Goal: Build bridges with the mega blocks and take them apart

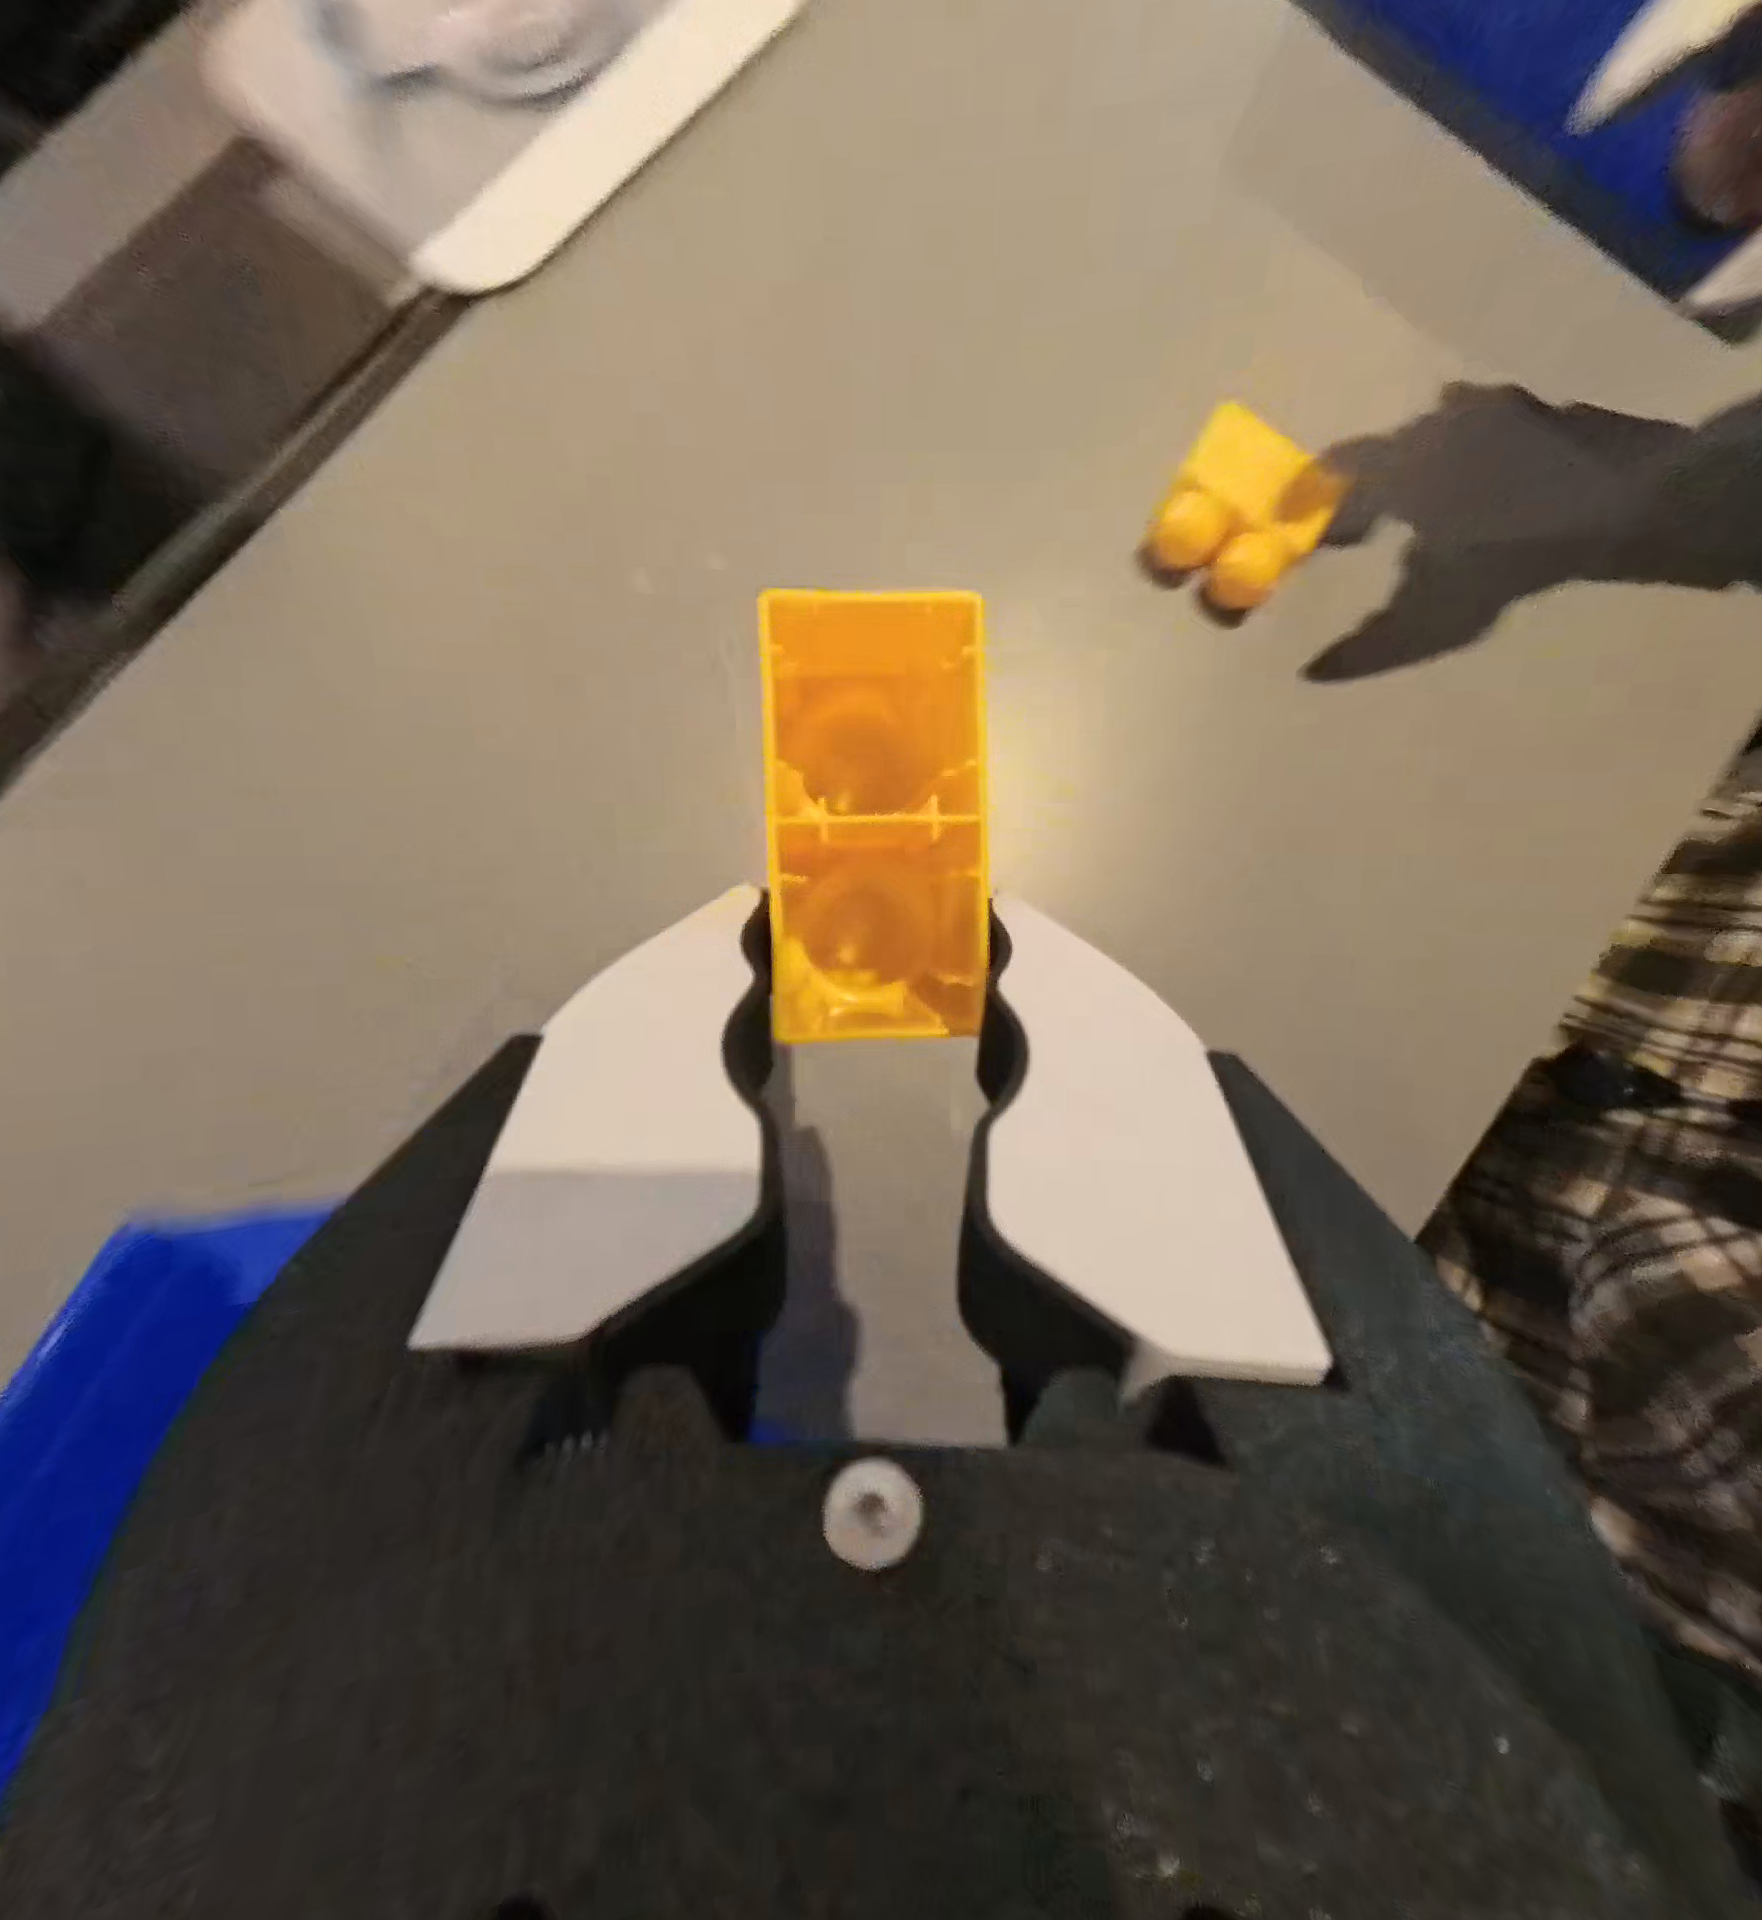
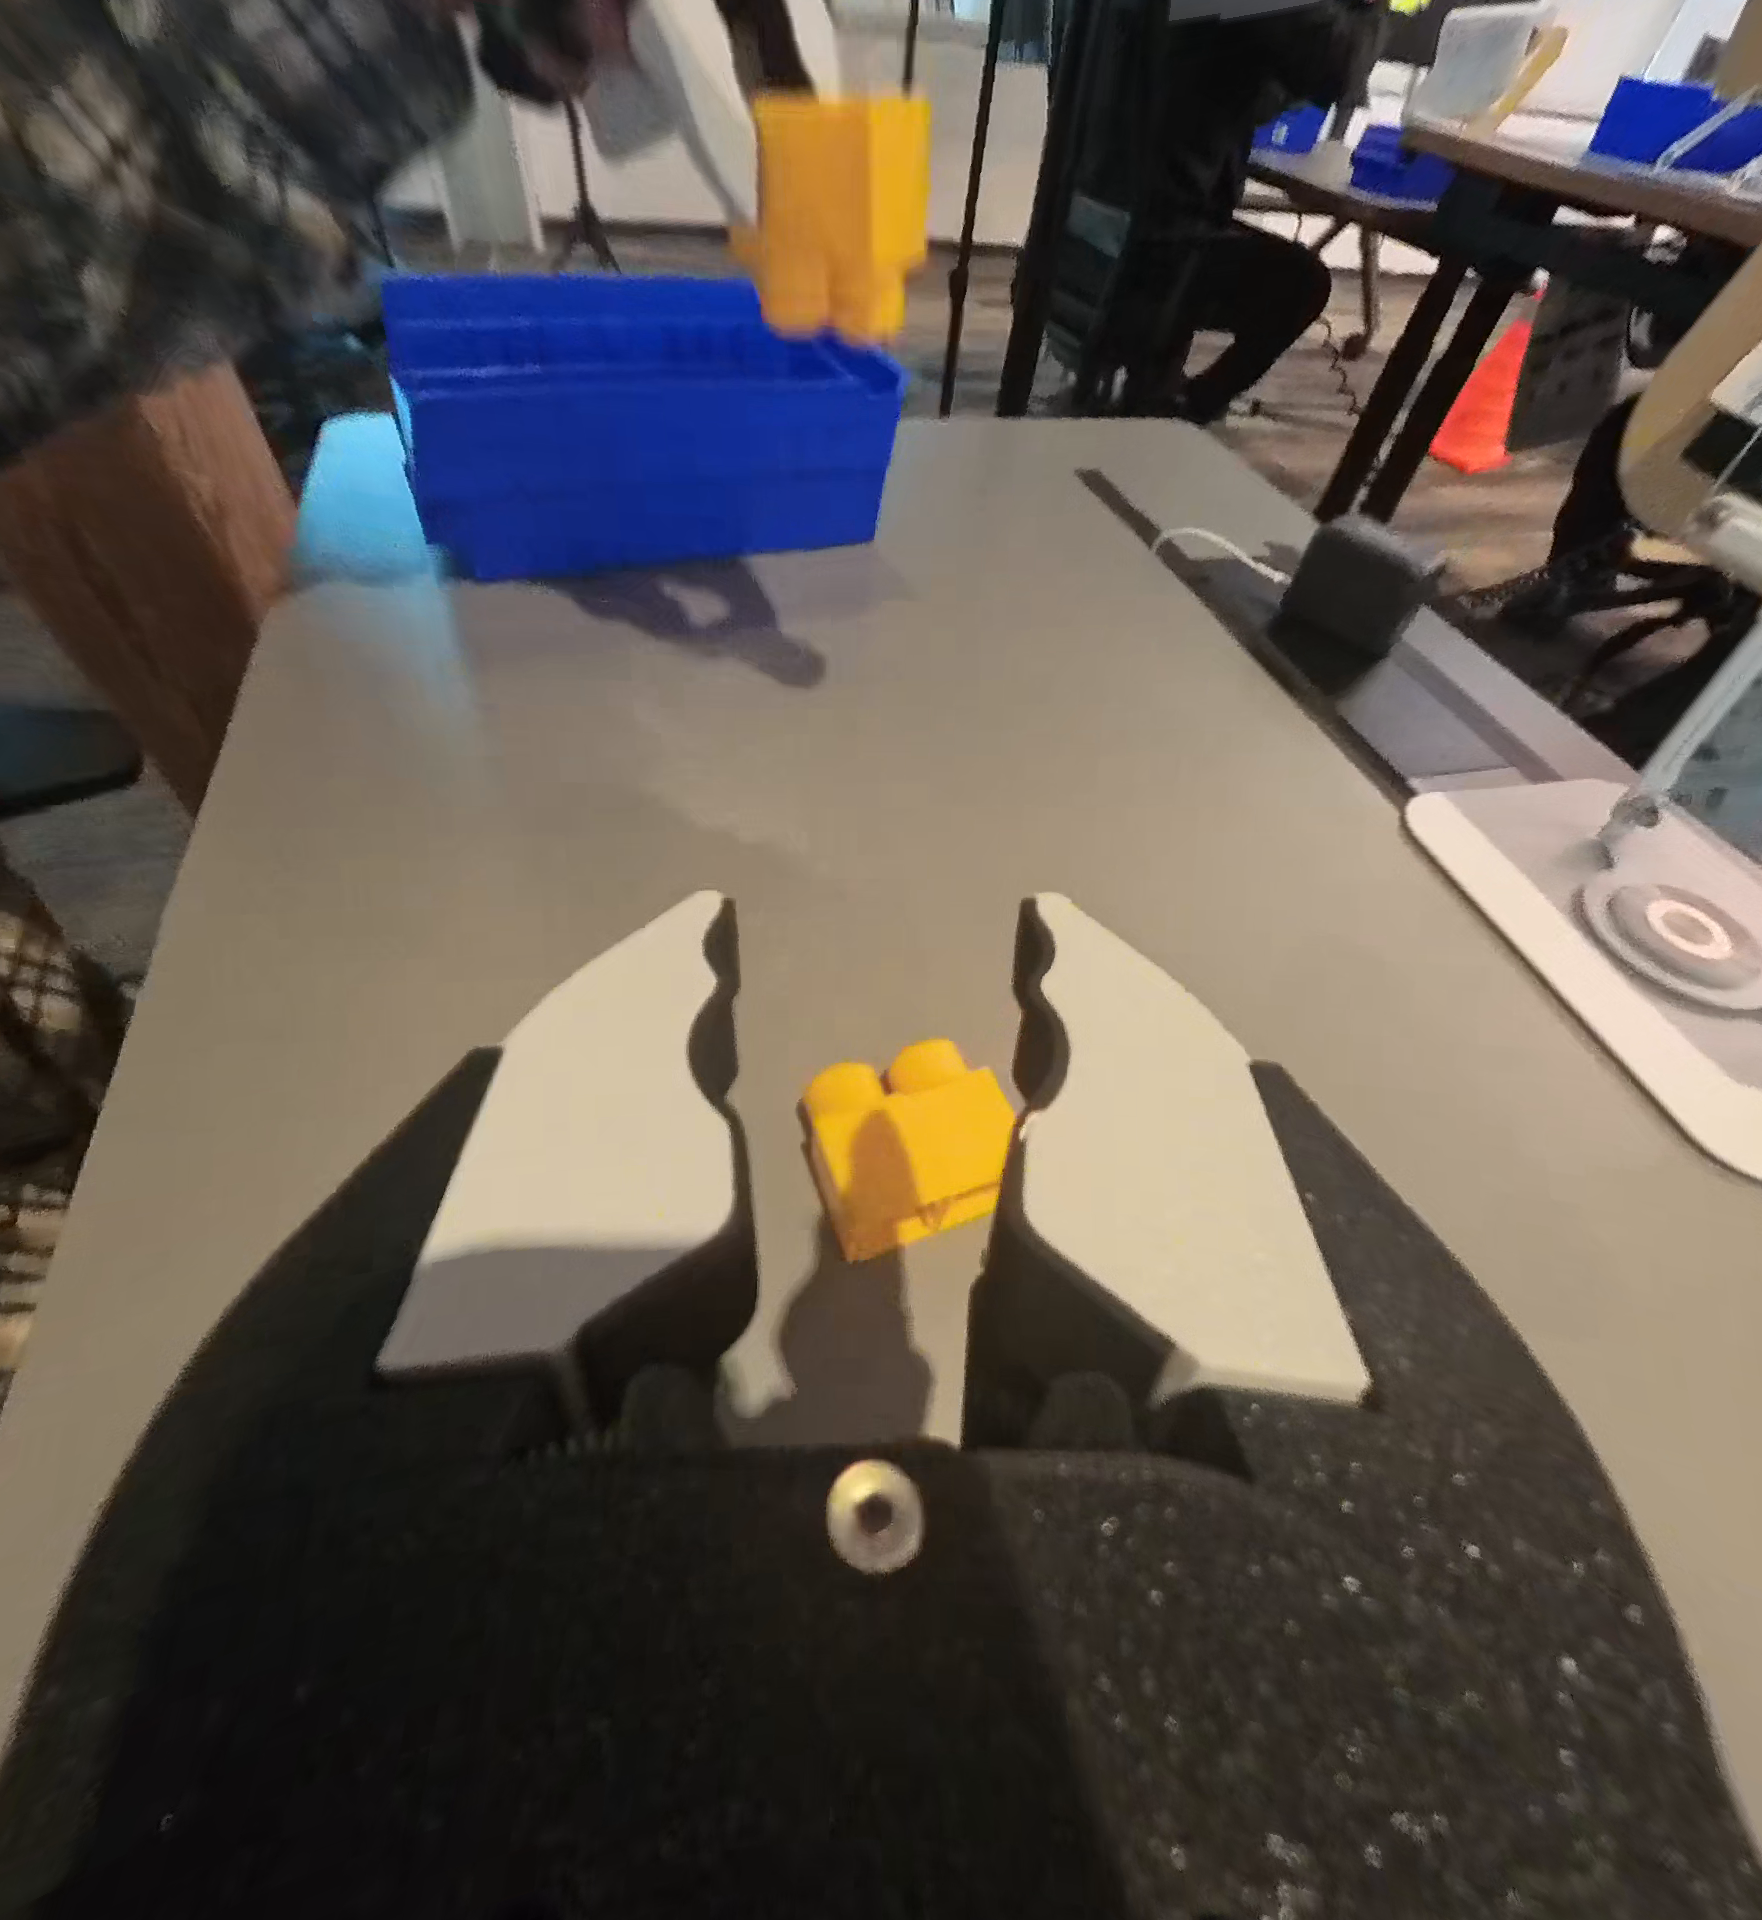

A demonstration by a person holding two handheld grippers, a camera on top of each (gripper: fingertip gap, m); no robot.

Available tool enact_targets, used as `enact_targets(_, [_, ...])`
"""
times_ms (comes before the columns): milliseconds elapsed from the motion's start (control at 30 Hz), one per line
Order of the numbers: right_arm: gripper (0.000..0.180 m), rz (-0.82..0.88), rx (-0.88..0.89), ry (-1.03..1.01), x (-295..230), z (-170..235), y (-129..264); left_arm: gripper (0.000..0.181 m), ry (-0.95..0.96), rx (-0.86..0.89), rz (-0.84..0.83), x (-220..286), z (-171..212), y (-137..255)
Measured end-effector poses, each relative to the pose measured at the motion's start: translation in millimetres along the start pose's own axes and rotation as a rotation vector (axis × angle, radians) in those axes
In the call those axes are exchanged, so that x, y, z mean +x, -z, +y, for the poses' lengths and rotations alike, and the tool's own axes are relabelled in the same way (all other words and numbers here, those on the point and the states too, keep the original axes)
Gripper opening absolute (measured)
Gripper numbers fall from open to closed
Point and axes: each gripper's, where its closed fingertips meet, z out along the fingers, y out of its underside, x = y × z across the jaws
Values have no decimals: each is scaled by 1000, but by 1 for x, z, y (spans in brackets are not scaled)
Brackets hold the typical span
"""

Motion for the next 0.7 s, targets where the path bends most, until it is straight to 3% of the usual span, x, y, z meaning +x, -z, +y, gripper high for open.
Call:
enact_targets(167, [54, -44, 79, 9, 18, -5, 4, 36, -192, 8, 234, 80, -56, -100])
enact_targets(333, [53, -143, 132, -49, 26, 0, -3, 36, -305, 6, 414, 127, -72, -157])
enact_targets(600, [51, -268, 2, -70, 7, 28, -40, 36, -364, -111, 488, 141, -51, -178])
enact_targets(700, [36, -318, -18, -97, 0, 29, -47, 36, -360, -93, 524, 142, -50, -174])
